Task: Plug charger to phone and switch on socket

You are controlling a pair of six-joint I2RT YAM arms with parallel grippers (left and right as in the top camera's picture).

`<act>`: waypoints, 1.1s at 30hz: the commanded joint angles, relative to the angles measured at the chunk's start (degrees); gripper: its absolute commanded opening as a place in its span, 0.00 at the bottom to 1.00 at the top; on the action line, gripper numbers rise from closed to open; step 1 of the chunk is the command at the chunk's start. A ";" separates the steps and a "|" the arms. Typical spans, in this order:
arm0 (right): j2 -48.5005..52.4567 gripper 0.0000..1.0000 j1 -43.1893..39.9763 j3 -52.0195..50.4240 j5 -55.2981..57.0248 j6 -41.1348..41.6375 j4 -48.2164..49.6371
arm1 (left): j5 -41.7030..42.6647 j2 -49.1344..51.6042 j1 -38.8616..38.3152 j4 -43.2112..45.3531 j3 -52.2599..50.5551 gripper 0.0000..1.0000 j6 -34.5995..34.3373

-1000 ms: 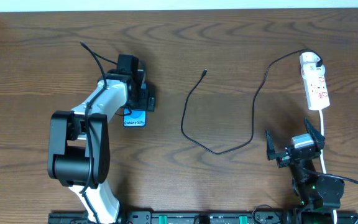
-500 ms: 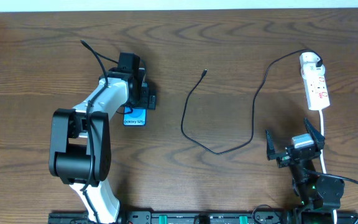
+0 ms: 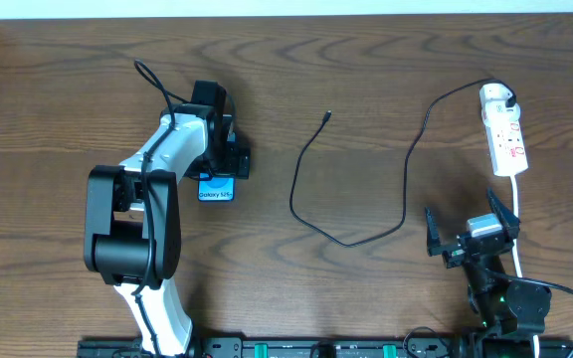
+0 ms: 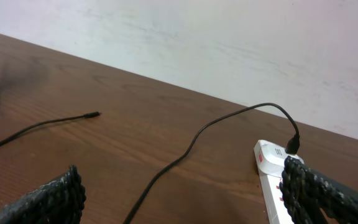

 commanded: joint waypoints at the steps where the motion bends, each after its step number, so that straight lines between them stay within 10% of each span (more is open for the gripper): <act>1: -0.35 0.99 0.55 -0.09 0.17 0.35 -0.28 | -0.66 7.32 -0.35 1.66 -4.28 0.98 -0.90; 25: -0.35 0.99 0.55 -0.09 0.17 0.35 -0.28 | -0.63 7.67 -0.37 6.49 -5.60 0.97 -0.92; 33: -0.35 0.99 0.55 -0.09 0.17 0.35 -0.28 | -0.63 7.67 -0.37 6.21 -5.60 0.73 -0.92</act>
